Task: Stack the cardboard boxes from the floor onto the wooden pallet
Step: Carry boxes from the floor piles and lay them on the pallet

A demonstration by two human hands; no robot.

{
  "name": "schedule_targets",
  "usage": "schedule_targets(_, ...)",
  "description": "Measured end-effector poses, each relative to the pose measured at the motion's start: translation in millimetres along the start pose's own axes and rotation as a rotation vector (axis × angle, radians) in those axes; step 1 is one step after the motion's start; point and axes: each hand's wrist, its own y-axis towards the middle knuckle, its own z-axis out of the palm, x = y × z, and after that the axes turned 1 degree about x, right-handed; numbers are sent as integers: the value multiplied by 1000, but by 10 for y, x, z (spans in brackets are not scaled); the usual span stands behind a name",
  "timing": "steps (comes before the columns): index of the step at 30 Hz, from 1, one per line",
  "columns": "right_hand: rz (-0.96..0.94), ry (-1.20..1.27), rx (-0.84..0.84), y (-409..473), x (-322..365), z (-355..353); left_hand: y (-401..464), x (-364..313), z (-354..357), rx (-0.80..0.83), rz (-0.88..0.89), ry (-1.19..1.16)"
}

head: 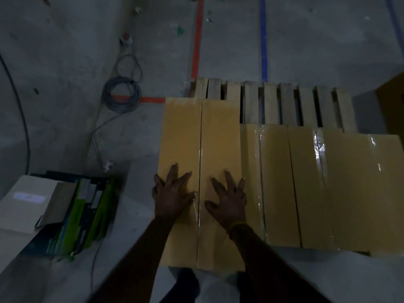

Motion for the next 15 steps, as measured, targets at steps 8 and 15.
schedule_targets(8, 88, -34, 57, -240, 211, -402, -253, -256, -338, 91, -18, 22)
schedule_targets(15, 167, 12, -51, -1182, 361, -1066, -1130, -852, -800, 5, 88, -27)
